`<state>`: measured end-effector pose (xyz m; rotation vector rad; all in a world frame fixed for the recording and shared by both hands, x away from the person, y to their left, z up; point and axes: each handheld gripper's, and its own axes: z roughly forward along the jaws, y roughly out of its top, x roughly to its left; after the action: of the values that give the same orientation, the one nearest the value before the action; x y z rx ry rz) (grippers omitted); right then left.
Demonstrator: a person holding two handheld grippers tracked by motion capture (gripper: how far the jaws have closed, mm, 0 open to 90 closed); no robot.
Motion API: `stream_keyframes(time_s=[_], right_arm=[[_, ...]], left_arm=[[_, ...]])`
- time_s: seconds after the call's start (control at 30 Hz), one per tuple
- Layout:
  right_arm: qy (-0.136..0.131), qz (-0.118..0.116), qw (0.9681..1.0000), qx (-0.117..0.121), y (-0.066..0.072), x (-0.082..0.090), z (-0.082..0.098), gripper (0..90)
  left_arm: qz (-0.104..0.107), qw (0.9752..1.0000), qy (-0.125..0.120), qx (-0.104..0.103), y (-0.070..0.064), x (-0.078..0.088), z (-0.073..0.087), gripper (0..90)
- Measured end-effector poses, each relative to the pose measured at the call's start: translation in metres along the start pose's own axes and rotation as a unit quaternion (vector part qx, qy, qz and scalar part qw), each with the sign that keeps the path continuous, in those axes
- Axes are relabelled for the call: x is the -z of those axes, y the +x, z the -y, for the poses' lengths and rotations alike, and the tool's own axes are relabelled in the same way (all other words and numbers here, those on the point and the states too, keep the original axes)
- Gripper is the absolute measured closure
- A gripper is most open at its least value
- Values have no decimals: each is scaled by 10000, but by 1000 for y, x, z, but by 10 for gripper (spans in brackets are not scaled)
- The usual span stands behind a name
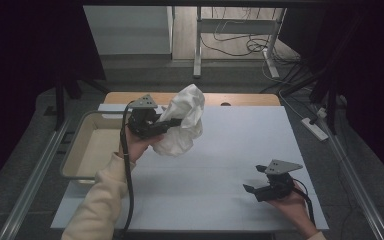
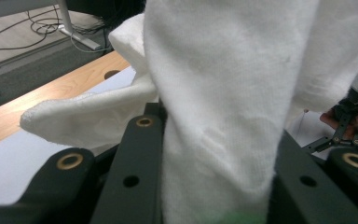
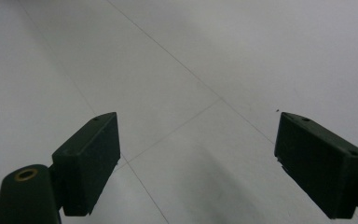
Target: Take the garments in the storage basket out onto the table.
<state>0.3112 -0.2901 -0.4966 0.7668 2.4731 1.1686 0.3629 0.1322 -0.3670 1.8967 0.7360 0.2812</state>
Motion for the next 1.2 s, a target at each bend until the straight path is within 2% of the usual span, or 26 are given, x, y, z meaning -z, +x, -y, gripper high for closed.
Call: stream_keyframes(time_s=[0.73,0.97,1.2], right_arm=[[26,9,10000,13,0,0,0,138],[44,5,10000,28,0,0,0,138],[31,3,10000,11,0,0,0,139]], left_arm=[[125,9994,314,-73,-8,-31,3,754],[180,9985,510,-107,-12,-48,7,753],[213,9978,613,-126,-15,-57,9,752]])
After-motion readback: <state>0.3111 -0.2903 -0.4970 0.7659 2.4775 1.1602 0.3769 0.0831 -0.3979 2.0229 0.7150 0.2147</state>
